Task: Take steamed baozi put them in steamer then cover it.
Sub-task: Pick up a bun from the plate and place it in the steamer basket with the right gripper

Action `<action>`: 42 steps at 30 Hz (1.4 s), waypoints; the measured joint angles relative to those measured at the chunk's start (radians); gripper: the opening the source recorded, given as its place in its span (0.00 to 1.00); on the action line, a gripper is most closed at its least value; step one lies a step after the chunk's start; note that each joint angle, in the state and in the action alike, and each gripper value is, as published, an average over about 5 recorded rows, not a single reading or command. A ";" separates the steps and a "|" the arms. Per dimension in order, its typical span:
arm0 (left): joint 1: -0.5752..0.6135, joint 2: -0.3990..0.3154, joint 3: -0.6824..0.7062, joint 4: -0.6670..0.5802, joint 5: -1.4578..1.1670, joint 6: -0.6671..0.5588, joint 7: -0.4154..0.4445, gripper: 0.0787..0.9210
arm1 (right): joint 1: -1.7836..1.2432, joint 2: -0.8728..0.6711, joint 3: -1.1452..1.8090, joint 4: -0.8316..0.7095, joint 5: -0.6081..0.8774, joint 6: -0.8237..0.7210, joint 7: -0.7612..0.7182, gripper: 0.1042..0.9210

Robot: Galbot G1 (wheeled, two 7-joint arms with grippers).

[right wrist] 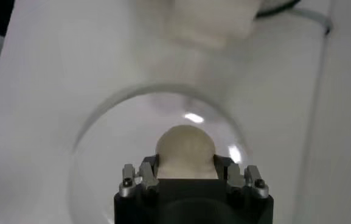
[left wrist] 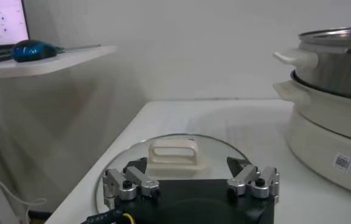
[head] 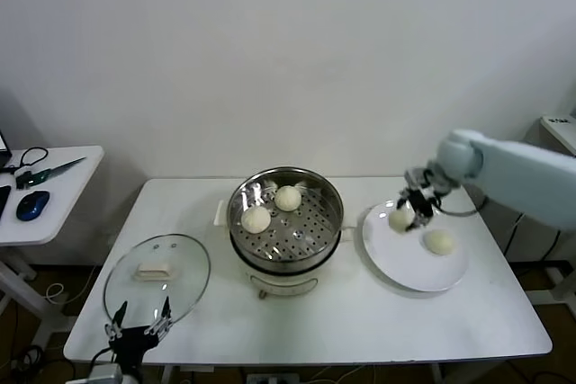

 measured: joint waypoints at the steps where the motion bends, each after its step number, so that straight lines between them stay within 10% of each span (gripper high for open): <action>1: 0.001 0.000 -0.001 -0.001 0.000 0.000 0.000 0.88 | 0.038 0.023 -0.006 0.011 0.003 0.028 -0.006 0.63; 42: 0.030 -0.010 -0.022 -0.026 0.004 -0.011 -0.002 0.88 | -0.080 0.419 -0.032 0.202 -0.422 0.376 0.112 0.68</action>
